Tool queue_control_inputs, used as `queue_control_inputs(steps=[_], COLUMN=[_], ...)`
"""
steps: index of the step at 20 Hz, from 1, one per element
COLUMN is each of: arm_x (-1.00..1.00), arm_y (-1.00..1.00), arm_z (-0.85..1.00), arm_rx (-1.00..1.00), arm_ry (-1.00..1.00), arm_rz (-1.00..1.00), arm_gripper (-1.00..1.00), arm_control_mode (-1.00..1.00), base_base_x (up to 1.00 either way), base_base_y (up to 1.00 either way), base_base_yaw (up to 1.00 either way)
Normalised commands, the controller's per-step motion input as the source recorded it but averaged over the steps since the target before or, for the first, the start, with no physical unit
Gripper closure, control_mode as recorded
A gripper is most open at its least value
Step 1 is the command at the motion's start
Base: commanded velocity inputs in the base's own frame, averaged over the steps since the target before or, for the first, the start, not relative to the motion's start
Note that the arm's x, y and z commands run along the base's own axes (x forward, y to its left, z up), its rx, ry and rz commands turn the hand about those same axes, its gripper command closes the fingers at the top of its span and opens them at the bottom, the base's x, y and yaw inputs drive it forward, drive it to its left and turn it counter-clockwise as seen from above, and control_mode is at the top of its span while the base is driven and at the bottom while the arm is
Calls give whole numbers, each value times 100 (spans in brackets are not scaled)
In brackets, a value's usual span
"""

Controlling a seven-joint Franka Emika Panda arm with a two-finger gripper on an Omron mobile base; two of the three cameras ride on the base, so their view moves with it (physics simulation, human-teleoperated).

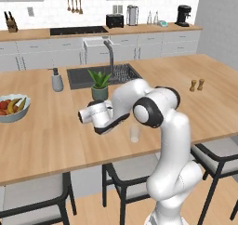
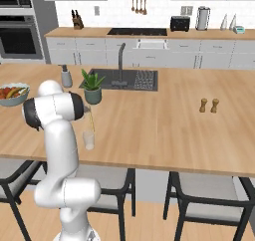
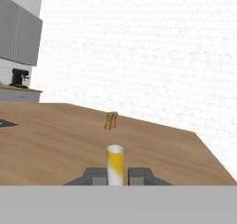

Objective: Take a straw from the drawer in front and place it inside the glass cup on the dining counter.

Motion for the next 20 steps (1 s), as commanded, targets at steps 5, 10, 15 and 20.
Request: queue_control_inputs(steps=[5,10,15,20], arm_x=[0,0,2,13], arm_y=[0,-3,-18,-23], arm_z=[-19,-26,-37,-50], arm_rx=[1,0,0,0], arm_ry=[0,-3,-1,0], arm_rz=[0,0,0,0], arm_gripper=[100,100,100,100], arm_control_mode=[-100,-100,-100,-100], base_base_x=[0,0,0,0], base_base_y=[0,0,0,0], base_base_yaw=[0,0,0,0])
